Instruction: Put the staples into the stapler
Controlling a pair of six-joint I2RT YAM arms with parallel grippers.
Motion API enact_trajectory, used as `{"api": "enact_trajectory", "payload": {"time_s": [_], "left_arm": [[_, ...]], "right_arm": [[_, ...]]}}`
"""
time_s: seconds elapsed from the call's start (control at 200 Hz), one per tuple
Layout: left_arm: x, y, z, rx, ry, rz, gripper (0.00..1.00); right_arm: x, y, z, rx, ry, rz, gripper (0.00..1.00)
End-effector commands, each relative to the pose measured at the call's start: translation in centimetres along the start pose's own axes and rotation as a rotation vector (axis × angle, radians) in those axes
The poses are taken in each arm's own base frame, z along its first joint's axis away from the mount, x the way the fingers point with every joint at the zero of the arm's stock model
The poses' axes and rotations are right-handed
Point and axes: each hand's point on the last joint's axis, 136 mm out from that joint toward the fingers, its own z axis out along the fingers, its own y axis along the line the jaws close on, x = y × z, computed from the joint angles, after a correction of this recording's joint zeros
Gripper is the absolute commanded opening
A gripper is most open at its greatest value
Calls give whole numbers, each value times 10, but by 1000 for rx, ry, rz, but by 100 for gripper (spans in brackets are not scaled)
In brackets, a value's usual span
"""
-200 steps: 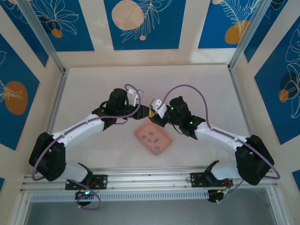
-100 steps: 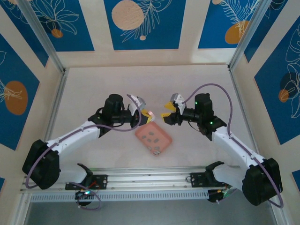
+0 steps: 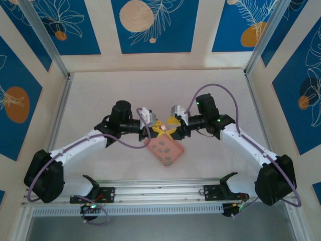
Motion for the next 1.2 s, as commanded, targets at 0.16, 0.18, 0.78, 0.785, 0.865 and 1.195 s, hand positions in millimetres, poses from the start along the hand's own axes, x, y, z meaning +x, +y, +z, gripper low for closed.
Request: {"api": "enact_trajectory", "payload": {"time_s": [0.16,0.18,0.78,0.785,0.865,1.195], "left_arm": [[-3,6,-8,-67,46,142,0],[-3,7,-8,-73,51,150,0],[-3,10,-5,-80,70,189,0],[-3,10,-5,-80,70,190,0],[-3,8,-5,-77,74,203,0],[-1,7,-7,-90,104,227,0]], "right_arm": [[-29,6,-7,-78,-66,74,62],[-30,7,-6,-80,-65,83,62],[-3,-27,20,176,86,291,69],[-3,-28,20,179,86,293,69],[1,-37,16,219,90,344,67],[39,-64,-13,374,131,600,59]]}}
